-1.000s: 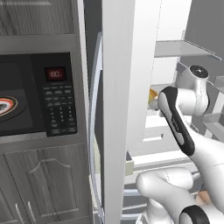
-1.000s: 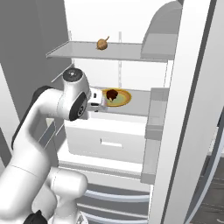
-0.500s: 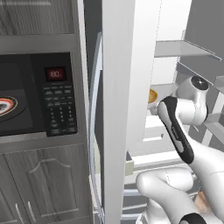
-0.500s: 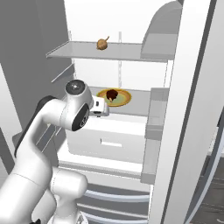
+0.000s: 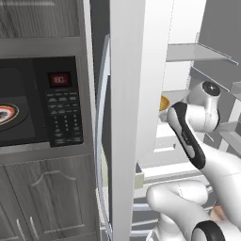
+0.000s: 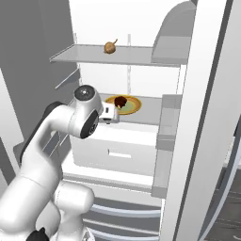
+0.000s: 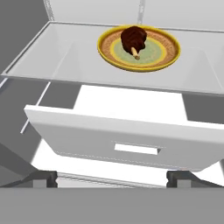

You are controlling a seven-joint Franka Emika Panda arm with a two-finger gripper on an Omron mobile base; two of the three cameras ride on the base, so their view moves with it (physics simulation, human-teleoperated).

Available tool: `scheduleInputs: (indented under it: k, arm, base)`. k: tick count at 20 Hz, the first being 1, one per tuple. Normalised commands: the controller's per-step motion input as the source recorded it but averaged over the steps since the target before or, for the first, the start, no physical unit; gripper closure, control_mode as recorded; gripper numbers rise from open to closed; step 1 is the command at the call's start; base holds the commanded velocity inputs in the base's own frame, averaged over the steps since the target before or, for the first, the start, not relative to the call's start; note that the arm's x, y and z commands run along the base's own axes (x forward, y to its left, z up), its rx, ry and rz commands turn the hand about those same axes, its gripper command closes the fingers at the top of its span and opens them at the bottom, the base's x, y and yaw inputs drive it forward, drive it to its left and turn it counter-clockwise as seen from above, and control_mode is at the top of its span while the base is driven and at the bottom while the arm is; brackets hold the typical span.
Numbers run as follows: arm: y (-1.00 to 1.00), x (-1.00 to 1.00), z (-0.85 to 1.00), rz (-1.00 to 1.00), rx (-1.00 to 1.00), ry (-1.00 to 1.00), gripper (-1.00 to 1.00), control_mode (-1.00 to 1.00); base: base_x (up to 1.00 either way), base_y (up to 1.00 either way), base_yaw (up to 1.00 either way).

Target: Transport the steak from the fridge to the microwave and turn on the microwave.

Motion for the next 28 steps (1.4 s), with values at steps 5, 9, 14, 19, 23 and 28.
scheduleInputs:
  k: [5,9,14,19,23,28]
  arm:
    - [0.0,0.28,0.0,0.0,0.02,0.0,-1.0,-1.0]
    - [0.0,0.27,0.0,-0.01,0.01,0.0,-1.0,-1.0]
    - [-0.02,0.24,0.0,0.0,0.01,0.01,-1.0,-1.0]
    - [-0.02,0.23,0.0,-0.01,0.01,0.0,-1.0,-1.0]
    - [0.0,0.28,0.0,-0.01,0.0,0.0,-1.0,-1.0]
    - [0.0,0.3,0.0,-0.01,0.0,0.0,-1.0,-1.0]
  base:
    - [0.0,0.0,0.0]
    - [0.0,0.0,0.0]
    - [0.0,0.0,0.0]
    - [0.0,0.0,0.0]
    - [0.0,0.0,0.0]
    - [0.0,0.0,0.0]
